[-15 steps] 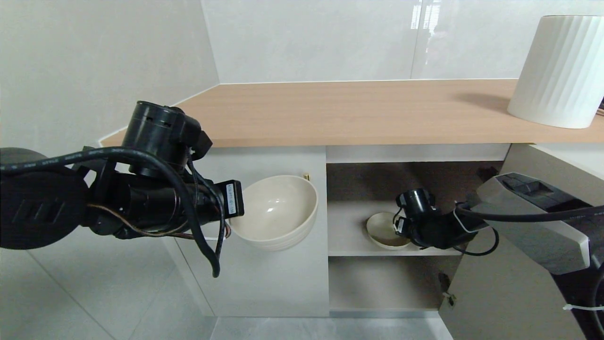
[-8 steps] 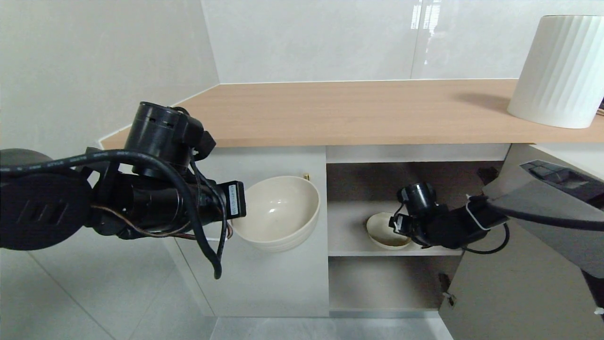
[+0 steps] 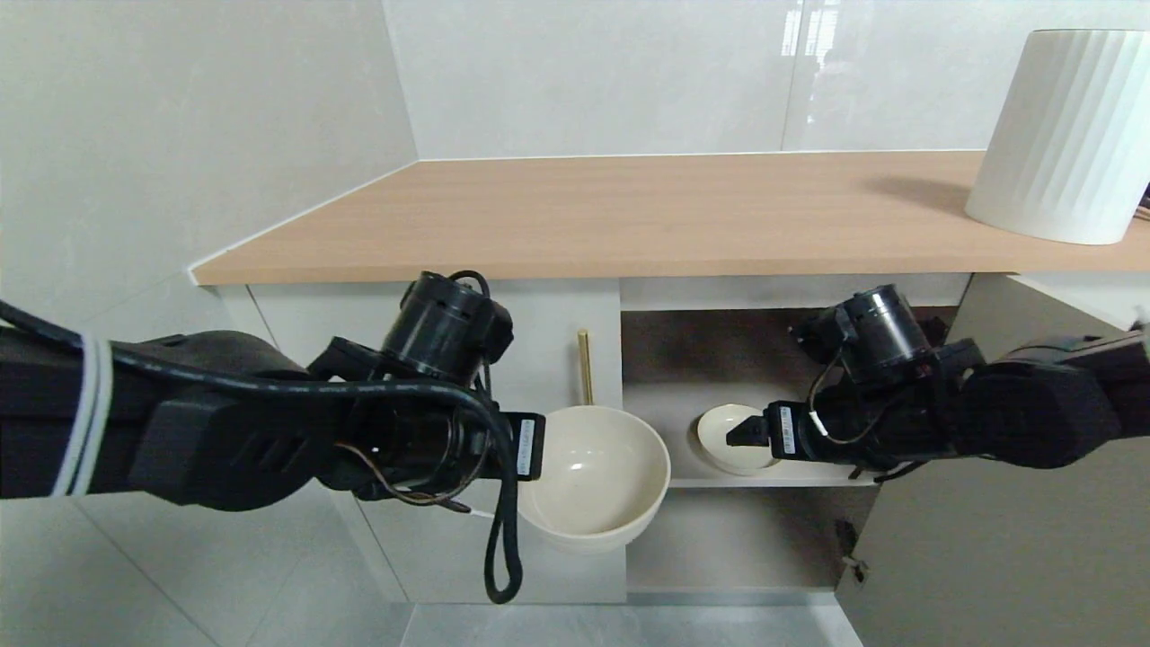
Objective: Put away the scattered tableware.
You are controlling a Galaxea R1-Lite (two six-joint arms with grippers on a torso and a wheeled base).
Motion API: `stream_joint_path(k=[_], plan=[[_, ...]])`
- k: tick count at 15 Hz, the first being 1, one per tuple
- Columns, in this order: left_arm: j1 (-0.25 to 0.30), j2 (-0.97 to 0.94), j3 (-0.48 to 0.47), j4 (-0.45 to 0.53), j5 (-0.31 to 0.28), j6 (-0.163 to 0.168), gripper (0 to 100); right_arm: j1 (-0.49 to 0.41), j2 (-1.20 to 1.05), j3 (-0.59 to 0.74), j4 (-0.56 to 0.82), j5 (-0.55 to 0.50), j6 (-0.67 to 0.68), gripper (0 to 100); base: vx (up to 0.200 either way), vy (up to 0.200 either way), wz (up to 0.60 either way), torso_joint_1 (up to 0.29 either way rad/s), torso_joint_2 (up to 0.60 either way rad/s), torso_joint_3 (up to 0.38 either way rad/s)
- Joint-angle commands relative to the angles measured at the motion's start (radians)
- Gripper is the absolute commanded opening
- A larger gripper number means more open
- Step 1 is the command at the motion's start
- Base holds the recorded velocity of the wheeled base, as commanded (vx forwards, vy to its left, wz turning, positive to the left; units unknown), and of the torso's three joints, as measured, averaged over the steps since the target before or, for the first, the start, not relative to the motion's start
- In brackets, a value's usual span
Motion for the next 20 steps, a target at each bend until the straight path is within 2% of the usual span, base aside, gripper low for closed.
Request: stream_joint_path(k=[1,4,7,12,18,19,20], plan=[[-0.049,0.105,0.003,-0.042,0.032,0.001,0,0.036,-0.138,-0.014,0.072,0.027,-0.003,100,0.000,0.000,0.00,0.000,0.00,0.000],[-0.115,0.171,0.000,-0.098,0.064,0.002,0,0.098,-0.147,-0.006,0.103,0.023,-0.007,100,0.000,0.000,0.00,0.000,0.00,0.000],[-0.129,0.179,0.000,-0.112,0.093,0.001,0,0.134,-0.098,-0.013,0.135,0.018,-0.006,100,0.000,0.000,0.00,0.000,0.00,0.000],[-0.147,0.166,0.002,-0.112,0.099,-0.001,0,0.180,0.022,-0.020,0.123,-0.013,0.005,100,0.000,0.000,0.00,0.000,0.00,0.000],[-0.161,0.166,0.002,-0.112,0.128,-0.002,0,0.194,0.072,-0.023,0.089,-0.014,0.026,100,0.000,0.000,0.00,0.000,0.00,0.000],[-0.161,0.166,0.002,-0.112,0.130,-0.004,0,0.194,0.075,-0.023,0.089,-0.014,0.026,0,0.000,0.000,0.00,0.000,0.00,0.000],[-0.161,0.166,0.002,-0.112,0.130,-0.004,0,0.195,0.078,-0.023,0.089,-0.013,0.026,0,0.000,0.000,0.00,0.000,0.00,0.000]])
